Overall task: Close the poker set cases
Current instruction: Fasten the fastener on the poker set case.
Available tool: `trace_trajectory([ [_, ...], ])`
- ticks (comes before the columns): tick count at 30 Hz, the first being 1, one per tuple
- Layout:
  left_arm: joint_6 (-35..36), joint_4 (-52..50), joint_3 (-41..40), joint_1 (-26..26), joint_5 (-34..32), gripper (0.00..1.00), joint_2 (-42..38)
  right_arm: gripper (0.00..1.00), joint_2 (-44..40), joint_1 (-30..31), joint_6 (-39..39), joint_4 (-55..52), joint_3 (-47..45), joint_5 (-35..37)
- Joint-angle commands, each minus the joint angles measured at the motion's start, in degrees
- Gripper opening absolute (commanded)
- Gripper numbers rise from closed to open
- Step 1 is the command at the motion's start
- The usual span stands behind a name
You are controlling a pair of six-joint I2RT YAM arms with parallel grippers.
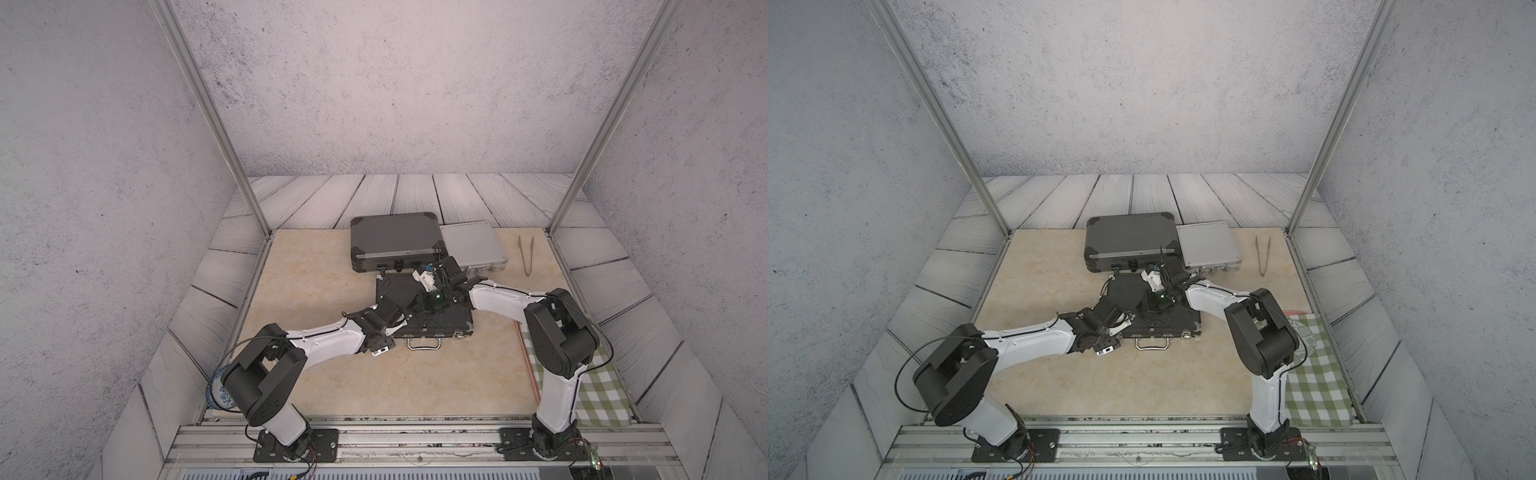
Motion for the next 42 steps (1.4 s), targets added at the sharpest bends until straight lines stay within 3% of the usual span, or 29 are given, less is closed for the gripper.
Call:
trace_trajectory([
  [1,0.45,0.63,1.42,-0.67,6.82,0.89,1.11,0.04,4.59,0.33,-0.87,-10.2,-3.22,5.57],
  [10,1.08,4.65,1.55,-0.67,1.03,0.82,4.15,0.04,4.26,0.33,-1.05,-10.06,-3.79,5.36],
  [16,0.62,2.94,2.64,-0.71,1.75,0.78,4.66,0.04,4.54,0.29,-1.05,-9.63,-4.42,5.11],
  [25,1.47,-4.94,3.73,-1.37,8.84,0.87,1.0,0.04,4.98,0.34,-1.4,-10.2,-3.77,5.33],
  [30,1.81,1.37,3.44,-2.41,4.68,0.89,0.89,0.04,4.9,0.29,-1.32,-10.47,-3.4,5.46],
  [37,3.32,2.64,5.52,-4.75,3.21,0.91,4.58,0.04,4.81,0.26,-1.36,-10.73,-3.38,5.68],
  [42,0.56,1.96,7.42,-5.91,5.25,0.93,3.97,0.04,5.24,0.29,-1.23,-10.68,-3.32,5.9],
])
